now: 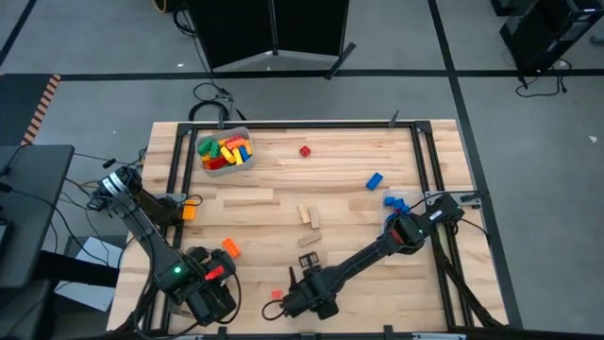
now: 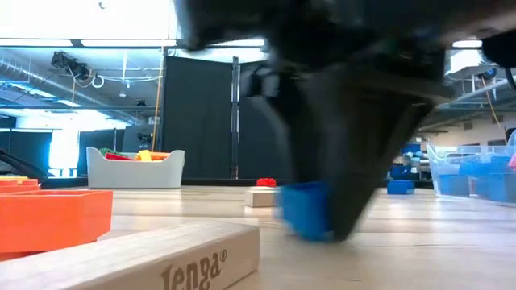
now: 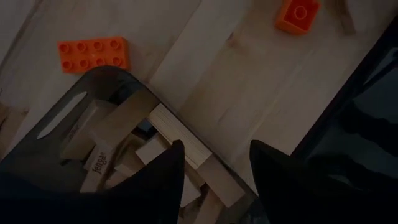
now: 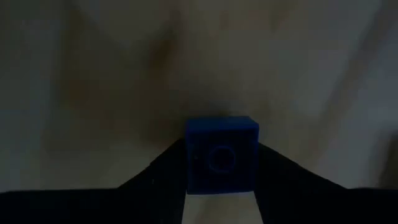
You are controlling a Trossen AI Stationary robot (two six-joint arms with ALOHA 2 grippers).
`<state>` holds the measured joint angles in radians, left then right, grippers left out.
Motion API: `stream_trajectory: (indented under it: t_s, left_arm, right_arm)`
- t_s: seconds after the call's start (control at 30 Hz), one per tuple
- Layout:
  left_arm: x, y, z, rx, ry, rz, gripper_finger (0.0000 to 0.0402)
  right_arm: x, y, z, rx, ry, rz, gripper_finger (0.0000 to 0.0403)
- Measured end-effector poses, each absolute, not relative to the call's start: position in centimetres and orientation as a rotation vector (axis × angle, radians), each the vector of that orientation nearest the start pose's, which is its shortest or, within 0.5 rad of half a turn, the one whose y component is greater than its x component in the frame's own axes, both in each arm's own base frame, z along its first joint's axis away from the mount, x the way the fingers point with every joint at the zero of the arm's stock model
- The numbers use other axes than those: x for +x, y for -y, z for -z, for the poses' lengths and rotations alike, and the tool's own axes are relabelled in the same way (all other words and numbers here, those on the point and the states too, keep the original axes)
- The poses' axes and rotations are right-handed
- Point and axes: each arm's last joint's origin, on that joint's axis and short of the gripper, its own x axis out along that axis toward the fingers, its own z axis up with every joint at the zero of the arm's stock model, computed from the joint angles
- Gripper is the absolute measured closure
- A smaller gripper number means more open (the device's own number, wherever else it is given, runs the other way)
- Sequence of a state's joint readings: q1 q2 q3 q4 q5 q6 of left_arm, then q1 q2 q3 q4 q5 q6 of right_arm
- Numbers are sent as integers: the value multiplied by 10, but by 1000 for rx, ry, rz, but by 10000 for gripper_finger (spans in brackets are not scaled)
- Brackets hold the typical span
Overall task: Sort blocks by size
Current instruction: Put the small blue game piece into the transparent bin
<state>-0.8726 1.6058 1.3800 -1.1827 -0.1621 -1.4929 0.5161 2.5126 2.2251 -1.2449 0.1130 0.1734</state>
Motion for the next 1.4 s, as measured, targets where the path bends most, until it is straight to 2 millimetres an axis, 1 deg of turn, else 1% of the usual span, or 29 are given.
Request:
stream_trajectory:
  t_s: [0.07,0.1,0.2,0.27,0.37,0.43,0.5,0.53,0.6,0.7,0.77,0.9,1.0,1.1,1.2,1.27,1.33,1.4]
  left_arm:
    - [196,226,-276,-560,-1292,-400,214]
    - [196,226,-276,-563,-1289,-397,214]
    - [197,226,-276,-569,-1279,-395,214]
    - [198,227,-277,-581,-1271,-386,214]
    - [199,228,-277,-588,-1256,-381,214]
    - [201,229,-277,-597,-1242,-372,214]
    - [201,229,-277,-597,-1239,-373,214]
    - [201,229,-278,-597,-1238,-372,214]
    - [201,229,-278,-598,-1237,-372,214]
    - [202,229,-278,-600,-1223,-370,214]
    - [203,229,-278,-602,-1198,-373,214]
    - [206,231,-279,-612,-1121,-372,214]
    - [210,233,-281,-633,-1059,-360,214]
    - [212,235,-283,-655,-1017,-345,214]
    - [215,235,-284,-671,-984,-340,214]
    - [217,235,-285,-683,-963,-341,214]
    - [220,233,-285,-691,-951,-349,214]
    - [224,231,-285,-706,-939,-353,214]
  right_arm:
    - [420,-234,-158,-355,-1539,-174,250]
    - [416,-233,-167,-359,-1551,-173,250]
    - [402,-226,-207,-365,-1546,-155,250]
    - [394,-219,-235,-372,-1483,-107,250]
    - [376,-203,-269,-382,-1397,1,250]
    - [358,-188,-293,-355,-1339,89,250]
    - [336,-171,-312,-299,-1294,175,250]
    - [324,-163,-318,-255,-1280,224,250]
    - [301,-146,-324,-144,-1266,325,250]
    - [263,-121,-326,63,-1229,496,250]
    - [237,-107,-322,197,-1201,609,250]
    - [192,-88,-296,456,-1231,789,250]
    - [166,-78,-272,607,-1276,896,250]
    - [150,-75,-248,706,-1295,935,250]
    - [142,-74,-232,756,-1313,890,250]
    - [139,-73,-225,759,-1318,868,245]
    - [136,-72,-224,750,-1320,852,204]
    - [135,-71,-224,738,-1327,847,147]
